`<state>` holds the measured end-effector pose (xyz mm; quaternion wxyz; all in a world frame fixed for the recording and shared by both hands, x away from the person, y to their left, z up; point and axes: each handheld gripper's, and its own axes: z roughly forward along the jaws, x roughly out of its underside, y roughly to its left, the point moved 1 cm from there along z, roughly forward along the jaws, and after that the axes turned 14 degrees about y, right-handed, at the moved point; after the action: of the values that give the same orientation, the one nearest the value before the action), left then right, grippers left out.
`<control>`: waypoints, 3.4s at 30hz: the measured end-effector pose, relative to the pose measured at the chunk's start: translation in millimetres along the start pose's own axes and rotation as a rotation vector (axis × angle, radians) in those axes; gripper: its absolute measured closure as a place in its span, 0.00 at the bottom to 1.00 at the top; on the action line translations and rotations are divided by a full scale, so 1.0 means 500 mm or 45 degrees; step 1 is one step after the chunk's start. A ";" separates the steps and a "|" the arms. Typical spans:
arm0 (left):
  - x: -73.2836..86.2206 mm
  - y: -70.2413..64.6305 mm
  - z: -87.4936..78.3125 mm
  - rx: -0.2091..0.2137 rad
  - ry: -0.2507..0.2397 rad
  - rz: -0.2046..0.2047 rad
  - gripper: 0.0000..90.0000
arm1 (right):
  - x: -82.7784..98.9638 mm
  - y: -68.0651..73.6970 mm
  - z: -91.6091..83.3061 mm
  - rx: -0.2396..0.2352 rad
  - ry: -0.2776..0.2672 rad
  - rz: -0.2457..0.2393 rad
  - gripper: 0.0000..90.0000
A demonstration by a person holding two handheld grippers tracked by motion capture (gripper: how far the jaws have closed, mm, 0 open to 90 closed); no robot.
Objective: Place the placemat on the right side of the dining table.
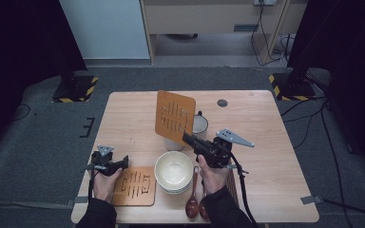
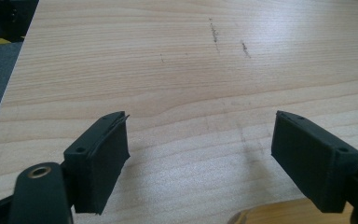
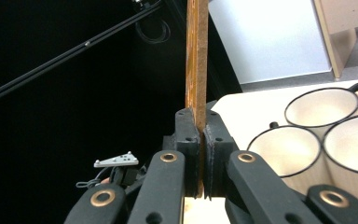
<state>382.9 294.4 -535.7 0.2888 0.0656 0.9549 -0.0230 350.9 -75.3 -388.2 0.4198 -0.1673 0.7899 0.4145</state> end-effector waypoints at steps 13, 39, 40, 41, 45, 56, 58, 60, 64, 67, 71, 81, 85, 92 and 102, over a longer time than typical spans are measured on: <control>0.001 0.005 0.014 -0.014 0.034 0.006 0.17 | -0.021 -0.059 -0.051 0.064 -0.034 0.052 0.97; -0.002 0.007 0.021 -0.033 0.066 -0.026 0.02 | -0.047 -0.142 -0.138 0.189 -0.049 0.076 0.97; -0.002 0.008 0.021 -0.034 0.068 -0.028 0.02 | -0.047 -0.144 -0.142 0.191 -0.046 0.084 0.97; -0.002 0.008 0.021 -0.033 0.069 -0.031 0.01 | -0.047 -0.147 -0.145 0.191 -0.048 0.084 0.97; -0.002 0.008 0.021 -0.035 0.073 -0.035 0.00 | -0.047 -0.158 -0.155 0.211 -0.036 0.091 0.97; -0.002 0.008 0.021 -0.037 0.075 -0.038 0.00 | -0.039 -0.184 -0.175 0.246 -0.035 0.107 0.97; -0.002 0.008 0.021 -0.037 0.075 -0.038 0.00 | -0.037 -0.188 -0.180 0.257 -0.027 0.115 0.97; -0.002 0.008 0.021 -0.038 0.075 -0.038 0.00 | -0.036 -0.195 -0.186 0.270 -0.023 0.113 0.97; -0.002 0.008 0.021 -0.038 0.075 -0.039 0.00 | -0.033 -0.207 -0.196 0.289 -0.014 0.121 0.97; -0.002 0.008 0.021 -0.038 0.075 -0.040 0.00 | -0.028 -0.220 -0.204 0.306 -0.013 0.132 0.97; -0.002 0.008 0.021 -0.038 0.075 -0.040 0.00 | -0.024 -0.229 -0.211 0.319 -0.002 0.137 0.97; -0.001 0.008 0.021 -0.038 0.075 -0.040 0.00 | -0.006 -0.258 -0.235 0.368 0.021 0.148 0.97; -0.001 0.008 0.021 -0.038 0.074 -0.040 0.00 | 0.007 -0.275 -0.245 0.387 0.032 0.166 0.97; -0.001 0.008 0.021 -0.039 0.075 -0.040 0.00 | 0.020 -0.293 -0.256 0.404 0.046 0.178 0.97; -0.001 0.008 0.021 -0.039 0.075 -0.040 0.00 | 0.040 -0.324 -0.263 0.446 0.072 0.223 0.97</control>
<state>389.6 297.3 -544.0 0.2611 0.0468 0.9641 -0.0111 368.9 -275.5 -447.6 0.3824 -0.0339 0.8730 0.3009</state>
